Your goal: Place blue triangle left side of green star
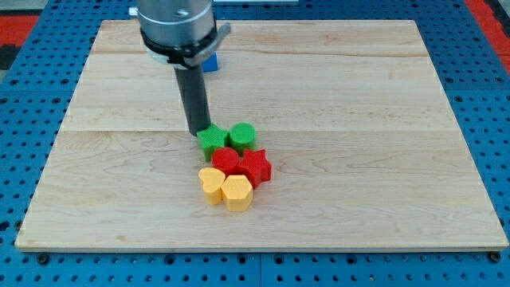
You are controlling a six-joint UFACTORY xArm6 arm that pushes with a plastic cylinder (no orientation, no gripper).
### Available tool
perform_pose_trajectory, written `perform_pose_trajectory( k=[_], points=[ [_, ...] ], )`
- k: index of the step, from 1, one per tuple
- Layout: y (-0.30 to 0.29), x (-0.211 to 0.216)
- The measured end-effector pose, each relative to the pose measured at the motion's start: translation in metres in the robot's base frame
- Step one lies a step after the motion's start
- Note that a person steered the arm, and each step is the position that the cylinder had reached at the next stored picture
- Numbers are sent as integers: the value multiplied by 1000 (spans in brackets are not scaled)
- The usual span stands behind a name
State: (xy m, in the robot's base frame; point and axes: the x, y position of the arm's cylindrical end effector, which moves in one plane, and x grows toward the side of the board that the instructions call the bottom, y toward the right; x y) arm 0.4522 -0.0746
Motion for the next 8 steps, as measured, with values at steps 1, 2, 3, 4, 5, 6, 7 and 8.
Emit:
perform_pose_trajectory(
  k=[1,2,3,4,5,6,7,8],
  points=[
    [-4,7],
    [-33,-39],
    [-54,-88],
    [-69,-128],
    [-112,-143],
    [-141,-160],
    [-105,-188],
    [-40,-189]
  ],
)
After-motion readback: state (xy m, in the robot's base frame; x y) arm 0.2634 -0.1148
